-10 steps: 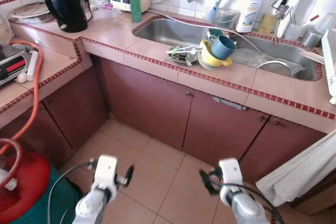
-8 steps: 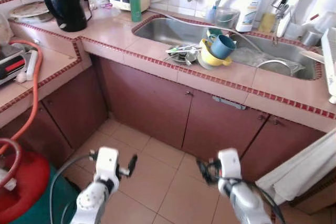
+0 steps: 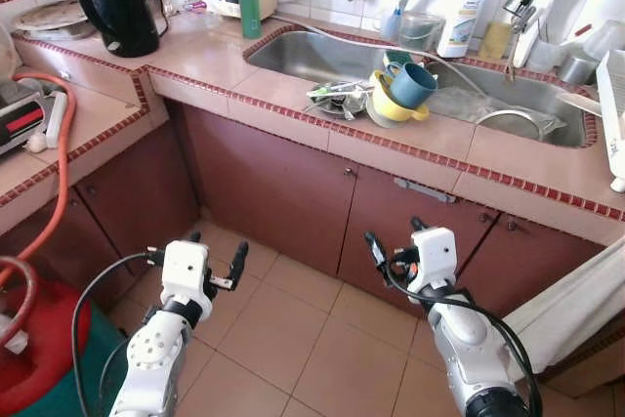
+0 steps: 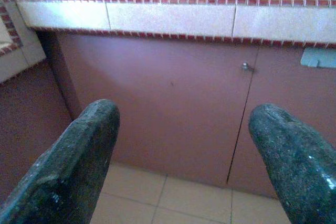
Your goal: Kitchen organization
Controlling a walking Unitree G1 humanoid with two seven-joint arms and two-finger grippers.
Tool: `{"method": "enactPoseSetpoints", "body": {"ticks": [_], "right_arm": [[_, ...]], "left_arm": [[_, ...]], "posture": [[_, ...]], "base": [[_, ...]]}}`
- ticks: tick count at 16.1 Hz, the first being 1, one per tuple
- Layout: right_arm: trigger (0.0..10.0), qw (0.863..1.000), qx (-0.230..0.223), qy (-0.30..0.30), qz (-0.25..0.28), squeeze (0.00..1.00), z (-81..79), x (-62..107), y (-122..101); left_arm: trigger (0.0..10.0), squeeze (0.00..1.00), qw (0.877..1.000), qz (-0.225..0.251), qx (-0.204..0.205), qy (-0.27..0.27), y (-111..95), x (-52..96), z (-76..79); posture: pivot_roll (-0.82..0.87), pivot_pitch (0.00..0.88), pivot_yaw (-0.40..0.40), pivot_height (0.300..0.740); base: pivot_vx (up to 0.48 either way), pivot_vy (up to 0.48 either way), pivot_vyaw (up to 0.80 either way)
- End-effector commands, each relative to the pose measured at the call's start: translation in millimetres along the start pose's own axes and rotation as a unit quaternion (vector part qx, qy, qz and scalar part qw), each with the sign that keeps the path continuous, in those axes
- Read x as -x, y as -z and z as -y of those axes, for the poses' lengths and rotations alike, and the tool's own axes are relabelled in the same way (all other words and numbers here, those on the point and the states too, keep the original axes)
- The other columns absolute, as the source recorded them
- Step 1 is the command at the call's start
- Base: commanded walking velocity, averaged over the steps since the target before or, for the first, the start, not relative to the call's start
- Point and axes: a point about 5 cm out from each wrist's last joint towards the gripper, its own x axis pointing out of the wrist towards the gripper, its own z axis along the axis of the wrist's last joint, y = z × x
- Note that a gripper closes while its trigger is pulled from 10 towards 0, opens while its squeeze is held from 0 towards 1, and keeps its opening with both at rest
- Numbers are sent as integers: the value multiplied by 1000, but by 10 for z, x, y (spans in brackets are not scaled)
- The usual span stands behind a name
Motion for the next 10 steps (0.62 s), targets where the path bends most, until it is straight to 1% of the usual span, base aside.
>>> {"method": "enactPoseSetpoints", "body": {"ticks": [1, 3, 4, 6, 8, 10], "right_arm": [[10000, 1000, 4, -5, 12, 0, -13, -22, -73], [10000, 998, 8, -11, 62, 0, -19, -191, -356], [10000, 997, 10, -13, 75, 0, -17, -227, -430], [10000, 996, 11, -16, 89, 0, -7, -238, -508], [10000, 996, 12, -20, 85, 0, -4, -198, -497], [10000, 997, 8, -20, 73, 0, 0, -181, -467]], "left_arm": [[10000, 0, 1000, 11, -5, 2, -91, -13, 2], [10000, 0, 998, 58, 4, 10, -398, -153, -2], [10000, 0, 998, 66, 4, 12, -468, -185, -10], [10000, 0, 998, 67, 2, 14, -479, -185, -26], [10000, 0, 999, 51, -11, 16, -424, -155, -20], [10000, 0, 999, 50, -2, 16, -440, -156, 10]], "posture": [[-76, 0, -5, 740], [-73, 0, -8, 740], [-73, 0, -8, 740], [-73, 0, -8, 740], [-73, 0, -13, 740], [-68, 0, -17, 740]], "base": [[0, 0, 0], [0, 0, 0], [0, 0, 0], [0, 0, 0], [0, 0, 0], [0, 0, 0]]}}
